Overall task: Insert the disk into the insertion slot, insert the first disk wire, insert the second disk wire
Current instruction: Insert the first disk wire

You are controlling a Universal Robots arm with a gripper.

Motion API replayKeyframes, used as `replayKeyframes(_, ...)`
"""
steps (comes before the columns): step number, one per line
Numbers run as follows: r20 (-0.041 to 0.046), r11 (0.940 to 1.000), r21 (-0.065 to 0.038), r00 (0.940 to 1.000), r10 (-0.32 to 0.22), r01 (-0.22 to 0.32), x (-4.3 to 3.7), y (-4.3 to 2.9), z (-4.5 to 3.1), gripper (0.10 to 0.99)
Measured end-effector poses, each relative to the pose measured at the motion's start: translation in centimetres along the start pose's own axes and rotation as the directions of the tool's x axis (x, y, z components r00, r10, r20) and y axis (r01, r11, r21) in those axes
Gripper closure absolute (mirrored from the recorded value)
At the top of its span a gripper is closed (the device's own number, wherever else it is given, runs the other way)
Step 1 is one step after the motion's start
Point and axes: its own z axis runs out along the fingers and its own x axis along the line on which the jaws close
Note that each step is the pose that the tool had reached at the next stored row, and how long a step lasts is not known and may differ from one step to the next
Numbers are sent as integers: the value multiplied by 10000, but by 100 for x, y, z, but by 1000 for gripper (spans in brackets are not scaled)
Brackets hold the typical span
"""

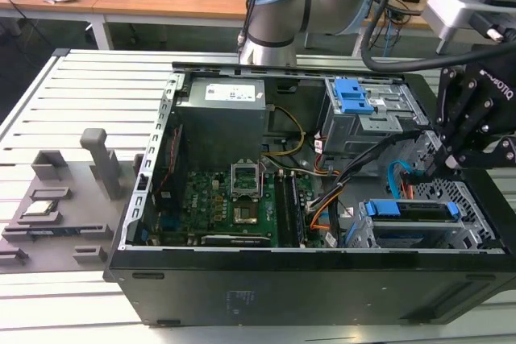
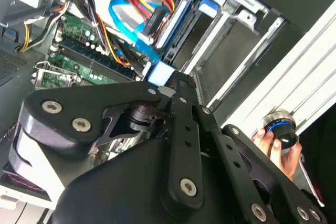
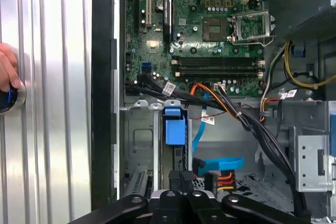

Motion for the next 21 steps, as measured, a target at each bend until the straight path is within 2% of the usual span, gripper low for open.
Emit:
replayKeyframes(2,-16,10000,-5,10000,0,0,-23,-127,-2,980)
replayKeyframes(5,-27,10000,-8,10000,0,0,-63,-212,0,980)
replayKeyframes(8,-29,10000,-9,10000,0,0,-119,-226,5,980)
replayKeyframes(9,-27,10000,-9,10000,2,-3,-153,-224,21,980)
replayKeyframes(10,-29,10000,-10,10000,1,-1,-191,-225,74,980)
replayKeyframes(12,-32,10000,-10,10000,1,-1,-216,-227,141,980)
replayKeyframes(16,-29,10000,-10,10000,0,0,-263,-224,213,980)
replayKeyframes(21,-31,10000,-10,10000,1,-1,-274,-218,232,980)
